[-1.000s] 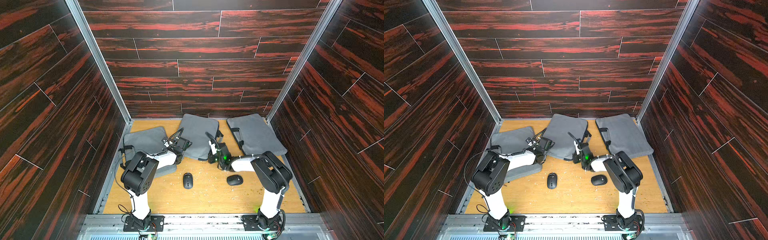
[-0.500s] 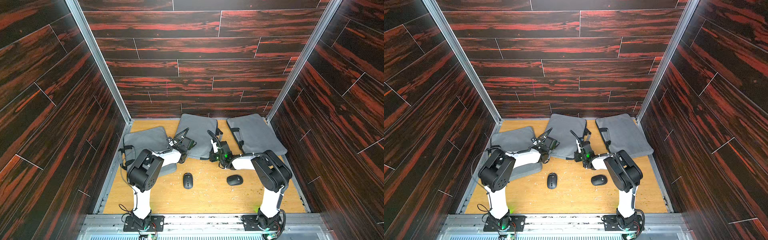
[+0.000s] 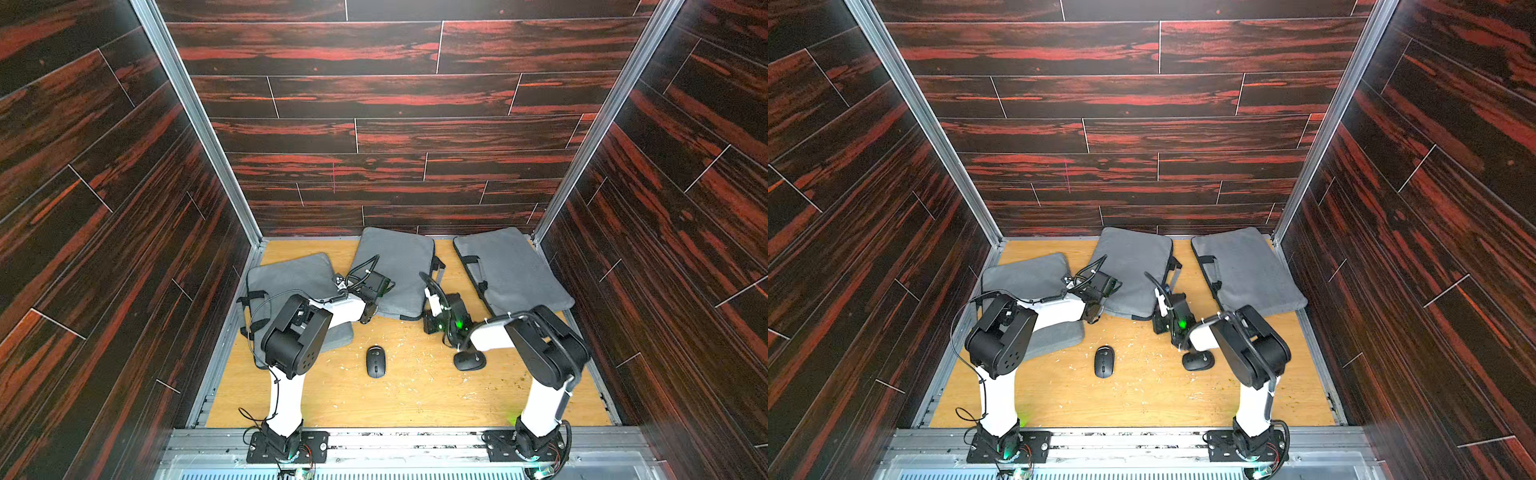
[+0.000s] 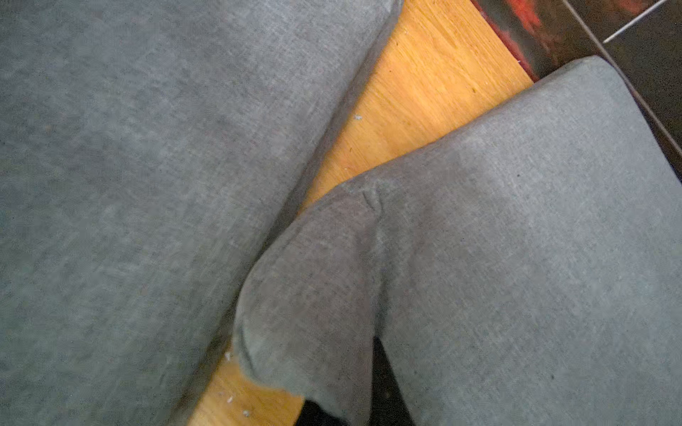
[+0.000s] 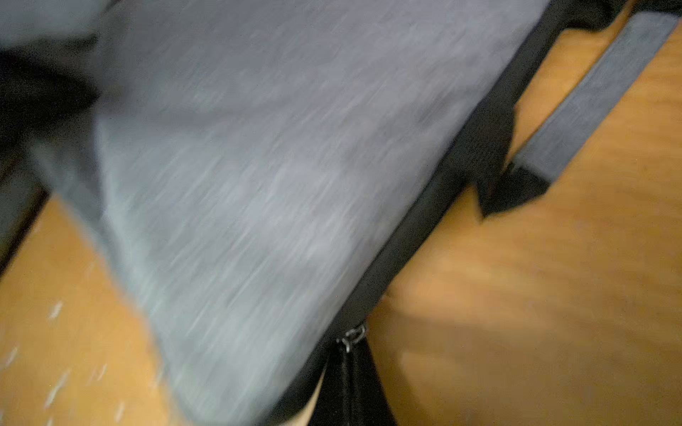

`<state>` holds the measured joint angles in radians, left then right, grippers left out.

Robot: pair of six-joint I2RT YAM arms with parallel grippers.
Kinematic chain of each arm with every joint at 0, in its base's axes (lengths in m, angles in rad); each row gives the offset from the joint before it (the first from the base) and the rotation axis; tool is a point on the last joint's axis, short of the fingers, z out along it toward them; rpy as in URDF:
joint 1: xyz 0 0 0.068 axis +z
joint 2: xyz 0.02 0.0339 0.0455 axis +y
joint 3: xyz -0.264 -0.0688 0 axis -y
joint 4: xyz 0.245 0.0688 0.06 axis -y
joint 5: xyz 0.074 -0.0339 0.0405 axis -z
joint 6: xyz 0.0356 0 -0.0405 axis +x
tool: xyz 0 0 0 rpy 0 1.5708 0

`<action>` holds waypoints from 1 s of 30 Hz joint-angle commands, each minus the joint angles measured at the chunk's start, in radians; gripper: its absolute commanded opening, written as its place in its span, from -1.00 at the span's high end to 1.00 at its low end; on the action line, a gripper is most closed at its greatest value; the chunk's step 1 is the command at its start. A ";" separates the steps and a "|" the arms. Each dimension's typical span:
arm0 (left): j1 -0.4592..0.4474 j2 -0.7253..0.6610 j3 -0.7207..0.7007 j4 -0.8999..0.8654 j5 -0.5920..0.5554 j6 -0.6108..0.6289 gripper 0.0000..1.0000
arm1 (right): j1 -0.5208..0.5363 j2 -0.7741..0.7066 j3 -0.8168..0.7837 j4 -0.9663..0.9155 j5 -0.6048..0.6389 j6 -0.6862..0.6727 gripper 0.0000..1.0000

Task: Put the mouse into the laptop bag
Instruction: Unzip the zipper on the zippered laptop bag.

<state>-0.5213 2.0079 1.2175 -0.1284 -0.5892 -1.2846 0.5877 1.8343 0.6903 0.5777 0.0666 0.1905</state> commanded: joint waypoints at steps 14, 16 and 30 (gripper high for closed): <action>-0.004 -0.009 -0.041 -0.026 0.016 -0.031 1.00 | 0.164 -0.010 -0.021 0.081 -0.100 -0.030 1.00; -0.012 -0.026 -0.053 -0.018 0.008 -0.030 1.00 | 0.163 -0.012 -0.010 0.078 -0.061 -0.009 1.00; -0.083 -0.187 -0.145 -0.013 -0.129 0.009 -0.60 | 0.035 -0.038 0.013 -0.101 0.150 0.117 1.00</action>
<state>-0.6186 1.8568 1.0622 -0.0883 -0.6407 -1.2812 0.6334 1.7966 0.7185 0.4854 0.1864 0.2707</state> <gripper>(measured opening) 0.791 0.056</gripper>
